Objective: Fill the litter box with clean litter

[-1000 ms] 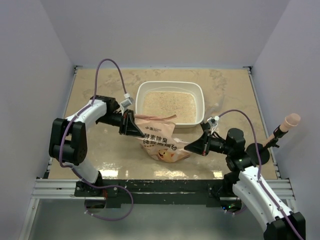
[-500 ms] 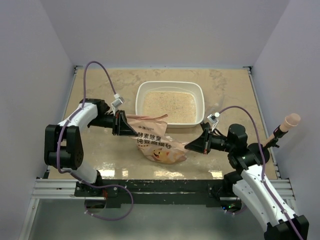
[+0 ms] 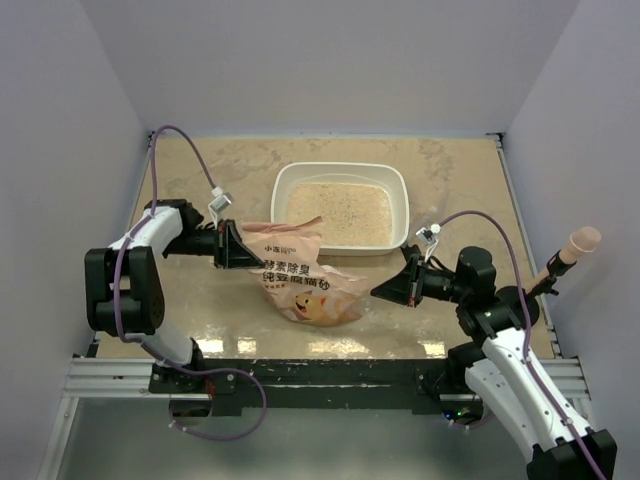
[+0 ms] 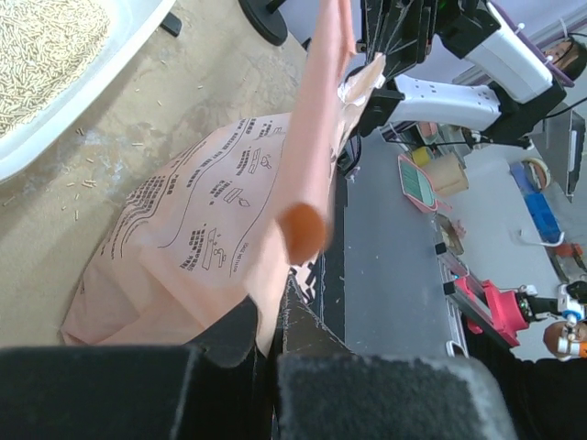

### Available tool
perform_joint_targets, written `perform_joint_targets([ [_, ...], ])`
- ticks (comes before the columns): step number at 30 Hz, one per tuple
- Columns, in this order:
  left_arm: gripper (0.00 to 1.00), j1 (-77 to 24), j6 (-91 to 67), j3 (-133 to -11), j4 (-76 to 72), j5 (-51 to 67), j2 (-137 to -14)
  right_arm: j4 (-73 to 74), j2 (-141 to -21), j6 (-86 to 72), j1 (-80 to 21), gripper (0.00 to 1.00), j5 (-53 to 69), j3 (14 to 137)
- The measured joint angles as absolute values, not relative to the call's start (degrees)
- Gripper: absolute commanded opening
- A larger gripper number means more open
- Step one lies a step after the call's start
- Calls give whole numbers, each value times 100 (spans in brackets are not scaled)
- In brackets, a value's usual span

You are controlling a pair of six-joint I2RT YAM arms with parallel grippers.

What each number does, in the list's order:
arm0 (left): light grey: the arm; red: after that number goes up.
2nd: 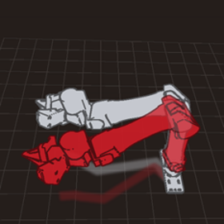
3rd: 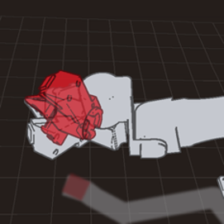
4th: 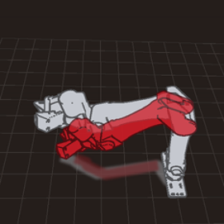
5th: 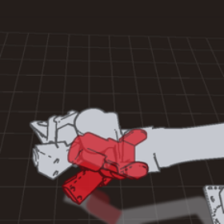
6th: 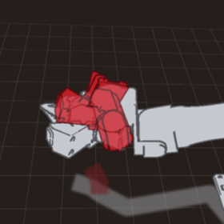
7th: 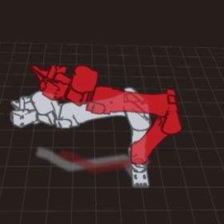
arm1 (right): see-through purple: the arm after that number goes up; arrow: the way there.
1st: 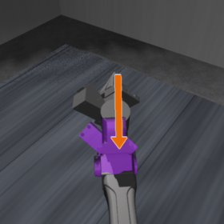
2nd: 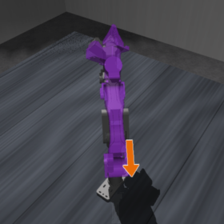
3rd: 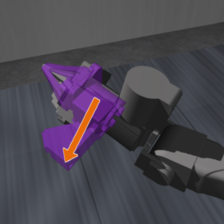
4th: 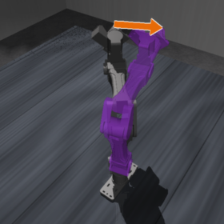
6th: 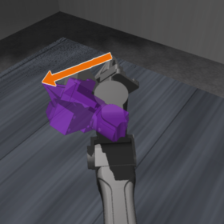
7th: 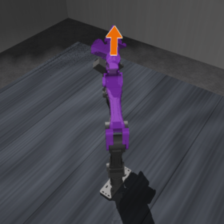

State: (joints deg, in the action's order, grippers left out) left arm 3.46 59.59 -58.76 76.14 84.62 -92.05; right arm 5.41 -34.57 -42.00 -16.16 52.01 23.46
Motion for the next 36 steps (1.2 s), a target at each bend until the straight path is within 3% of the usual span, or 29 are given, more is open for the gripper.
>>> perform_joint_targets([
  [18,0,386,6681,-6923,7614,8276,-9485,139,-3647,-4112,-1612,8,5199,1988],
  [28,0,1168,7094,-7255,7603,8066,-9439,-137,-3754,-4115,-1612,12,5181,1831],
  [36,0,165,7275,-7345,7540,8086,-9349,-395,-3809,-4158,-1612,17,5194,1712],
])
